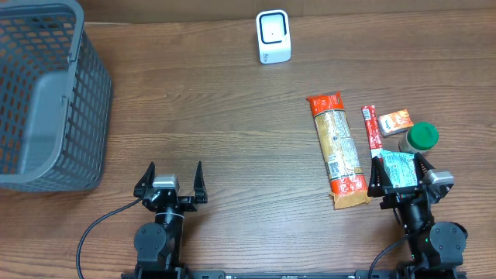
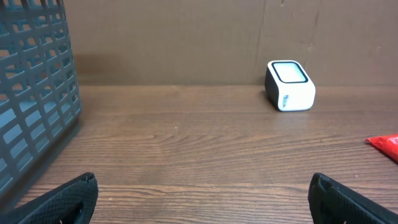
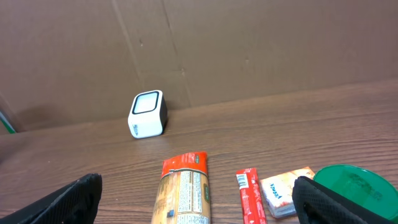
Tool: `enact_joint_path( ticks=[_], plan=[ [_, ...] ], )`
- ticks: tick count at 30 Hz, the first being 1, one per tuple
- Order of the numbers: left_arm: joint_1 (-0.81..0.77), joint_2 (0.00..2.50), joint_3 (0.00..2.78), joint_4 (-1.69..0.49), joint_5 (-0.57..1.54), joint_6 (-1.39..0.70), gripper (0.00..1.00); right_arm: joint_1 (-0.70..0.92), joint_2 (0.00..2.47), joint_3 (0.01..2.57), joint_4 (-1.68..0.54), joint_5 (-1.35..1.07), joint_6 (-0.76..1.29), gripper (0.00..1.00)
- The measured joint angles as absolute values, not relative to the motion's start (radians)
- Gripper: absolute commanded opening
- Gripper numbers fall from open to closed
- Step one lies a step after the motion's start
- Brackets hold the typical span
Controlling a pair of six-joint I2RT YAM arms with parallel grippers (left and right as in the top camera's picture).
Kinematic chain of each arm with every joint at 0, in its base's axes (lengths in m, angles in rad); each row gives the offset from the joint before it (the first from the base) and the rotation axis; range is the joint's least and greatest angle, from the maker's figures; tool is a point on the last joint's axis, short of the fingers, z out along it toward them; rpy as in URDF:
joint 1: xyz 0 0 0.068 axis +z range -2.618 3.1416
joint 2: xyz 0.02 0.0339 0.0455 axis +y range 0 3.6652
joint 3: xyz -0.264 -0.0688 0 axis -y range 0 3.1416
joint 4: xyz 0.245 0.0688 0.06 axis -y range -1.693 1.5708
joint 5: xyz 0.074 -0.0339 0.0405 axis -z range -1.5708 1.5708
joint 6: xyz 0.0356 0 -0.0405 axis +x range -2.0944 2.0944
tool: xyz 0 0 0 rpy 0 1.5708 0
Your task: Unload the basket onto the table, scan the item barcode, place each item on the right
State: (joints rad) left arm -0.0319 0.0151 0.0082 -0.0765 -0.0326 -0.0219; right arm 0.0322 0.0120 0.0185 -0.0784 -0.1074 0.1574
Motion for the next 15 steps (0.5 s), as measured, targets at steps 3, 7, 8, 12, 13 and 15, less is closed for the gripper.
enact_joint_path(
  ticks=[3, 7, 8, 12, 13, 15],
  plan=[
    [-0.032, 0.015, 0.008, -0.076, -0.033, -0.022, 0.99, 0.032, 0.012, 0.019, -0.078, -0.107, 0.157, 1.0],
    [-0.032, 0.015, 0.008, -0.076, -0.033, -0.022, 1.0, 0.032, 0.012, 0.019, -0.078, -0.108, 0.157, 1.0],
    [-0.032, 0.015, 0.008, -0.076, -0.033, -0.022, 1.0, 0.032, 0.012, 0.019, -0.078, -0.107, 0.157, 1.0],
    [-0.032, 0.015, 0.008, -0.076, -0.033, -0.022, 1.0, 0.032, 0.012, 0.019, -0.078, -0.107, 0.157, 1.0],
    [-0.032, 0.015, 0.008, -0.076, -0.033, -0.022, 1.0, 0.032, 0.012, 0.019, -0.078, -0.108, 0.157, 1.0],
    [-0.032, 0.015, 0.008, -0.076, -0.033, -0.022, 1.0, 0.032, 0.012, 0.019, -0.078, -0.107, 0.157, 1.0]
  ],
)
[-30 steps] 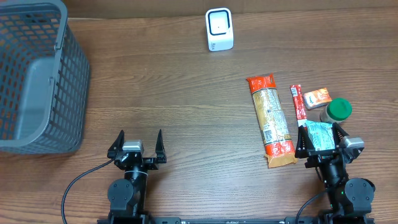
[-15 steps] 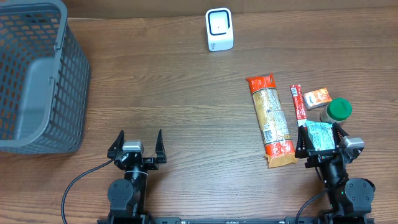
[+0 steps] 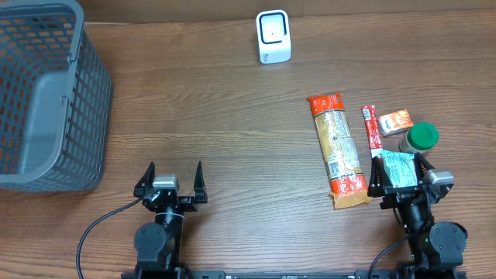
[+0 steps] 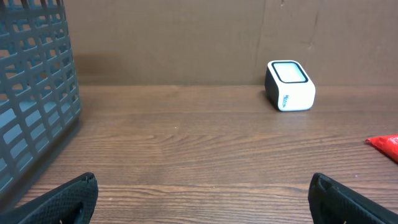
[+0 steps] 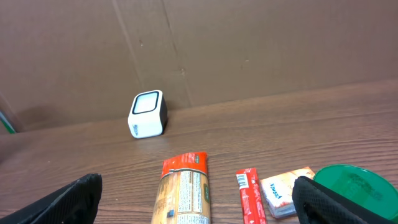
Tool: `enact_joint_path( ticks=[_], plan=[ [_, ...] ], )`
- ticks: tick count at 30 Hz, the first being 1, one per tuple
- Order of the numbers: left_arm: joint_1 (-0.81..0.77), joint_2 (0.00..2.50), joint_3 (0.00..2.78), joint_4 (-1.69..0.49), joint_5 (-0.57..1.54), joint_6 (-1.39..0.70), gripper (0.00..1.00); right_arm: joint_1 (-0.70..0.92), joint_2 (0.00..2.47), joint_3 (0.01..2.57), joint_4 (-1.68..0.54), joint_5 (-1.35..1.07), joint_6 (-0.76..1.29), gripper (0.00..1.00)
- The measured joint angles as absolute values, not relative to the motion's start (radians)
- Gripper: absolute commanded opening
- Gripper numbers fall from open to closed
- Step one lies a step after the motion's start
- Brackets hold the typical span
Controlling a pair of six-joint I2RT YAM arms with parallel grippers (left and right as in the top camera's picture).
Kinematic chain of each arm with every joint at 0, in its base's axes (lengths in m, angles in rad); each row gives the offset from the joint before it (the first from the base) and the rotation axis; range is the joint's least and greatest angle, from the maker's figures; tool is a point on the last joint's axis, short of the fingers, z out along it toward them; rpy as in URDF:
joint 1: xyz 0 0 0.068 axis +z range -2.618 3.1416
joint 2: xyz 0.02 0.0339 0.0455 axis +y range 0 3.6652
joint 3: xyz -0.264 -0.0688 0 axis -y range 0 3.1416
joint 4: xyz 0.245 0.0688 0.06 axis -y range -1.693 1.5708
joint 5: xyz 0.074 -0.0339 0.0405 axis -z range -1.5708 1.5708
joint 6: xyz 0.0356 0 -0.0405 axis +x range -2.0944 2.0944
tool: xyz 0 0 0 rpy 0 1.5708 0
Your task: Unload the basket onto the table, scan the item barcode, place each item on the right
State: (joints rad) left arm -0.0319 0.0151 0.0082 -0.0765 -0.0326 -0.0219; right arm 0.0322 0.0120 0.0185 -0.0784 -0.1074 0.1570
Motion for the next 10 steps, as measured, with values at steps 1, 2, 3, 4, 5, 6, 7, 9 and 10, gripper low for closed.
enact_joint_path(
  ticks=[1, 2, 3, 4, 5, 6, 7, 9, 10],
  plan=[
    [-0.032, 0.015, 0.008, -0.076, -0.033, -0.022, 0.99, 0.032, 0.012, 0.019, -0.078, -0.108, 0.157, 1.0],
    [-0.032, 0.015, 0.008, -0.076, -0.033, -0.022, 1.0, 0.032, 0.012, 0.019, -0.078, -0.108, 0.157, 1.0],
    [-0.032, 0.015, 0.008, -0.076, -0.033, -0.022, 1.0, 0.032, 0.012, 0.019, -0.078, -0.107, 0.157, 1.0],
    [-0.032, 0.015, 0.008, -0.076, -0.033, -0.022, 0.99, 0.032, 0.012, 0.019, -0.078, -0.108, 0.157, 1.0],
    [-0.032, 0.015, 0.008, -0.076, -0.033, -0.022, 1.0, 0.032, 0.012, 0.019, -0.078, -0.108, 0.157, 1.0],
    [-0.032, 0.015, 0.008, -0.076, -0.033, -0.022, 1.0, 0.032, 0.012, 0.019, -0.078, -0.108, 0.157, 1.0],
    [-0.032, 0.015, 0.008, -0.076, -0.033, -0.022, 1.0, 0.032, 0.012, 0.019, -0.078, -0.107, 0.157, 1.0],
    [-0.032, 0.015, 0.008, -0.076, -0.033, -0.022, 1.0, 0.032, 0.012, 0.019, -0.078, -0.107, 0.157, 1.0],
    [-0.032, 0.015, 0.008, -0.076, -0.033, -0.022, 1.0, 0.032, 0.012, 0.019, -0.078, -0.108, 0.157, 1.0]
  ],
)
